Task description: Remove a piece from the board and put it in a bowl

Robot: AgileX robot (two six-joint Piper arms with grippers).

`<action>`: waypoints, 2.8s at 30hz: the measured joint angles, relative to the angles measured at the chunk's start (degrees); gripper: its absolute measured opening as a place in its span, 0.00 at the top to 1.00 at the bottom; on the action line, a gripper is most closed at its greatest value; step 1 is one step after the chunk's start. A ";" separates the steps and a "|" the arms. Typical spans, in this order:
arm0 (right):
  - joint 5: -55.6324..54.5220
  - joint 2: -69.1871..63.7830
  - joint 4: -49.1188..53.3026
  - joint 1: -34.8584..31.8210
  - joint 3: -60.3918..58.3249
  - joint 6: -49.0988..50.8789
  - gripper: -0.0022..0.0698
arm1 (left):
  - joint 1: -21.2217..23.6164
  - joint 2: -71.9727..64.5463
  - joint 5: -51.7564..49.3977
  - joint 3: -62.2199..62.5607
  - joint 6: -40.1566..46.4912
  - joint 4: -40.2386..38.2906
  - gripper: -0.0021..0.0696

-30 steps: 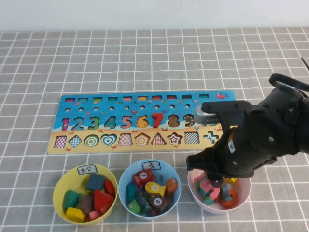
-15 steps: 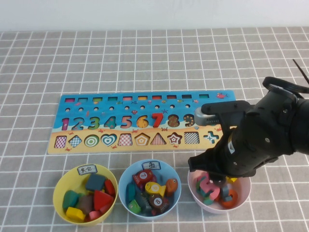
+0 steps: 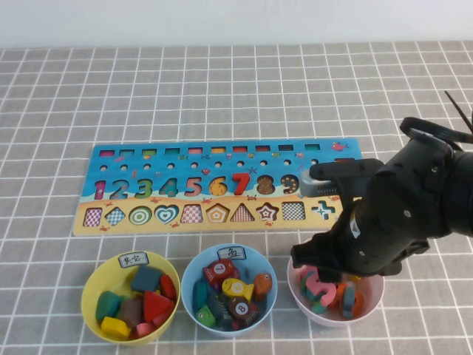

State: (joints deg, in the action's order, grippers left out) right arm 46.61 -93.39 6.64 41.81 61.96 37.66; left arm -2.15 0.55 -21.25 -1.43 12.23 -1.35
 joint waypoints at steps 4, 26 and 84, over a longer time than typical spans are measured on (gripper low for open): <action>5.00 -0.09 -0.14 0.00 1.82 0.00 0.47 | 0.00 0.00 0.00 0.00 0.00 0.00 0.97; 20.75 17.58 5.64 14.44 -1.72 3.11 0.99 | 0.00 0.00 0.00 0.00 0.00 0.00 0.97; -54.93 86.03 48.37 -41.48 -63.41 22.93 0.99 | -0.20 0.00 0.00 0.00 0.00 0.00 0.97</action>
State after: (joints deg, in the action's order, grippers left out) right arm -8.32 -7.36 55.01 0.33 -1.45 60.59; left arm -2.35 0.55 -21.25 -1.43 12.23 -1.35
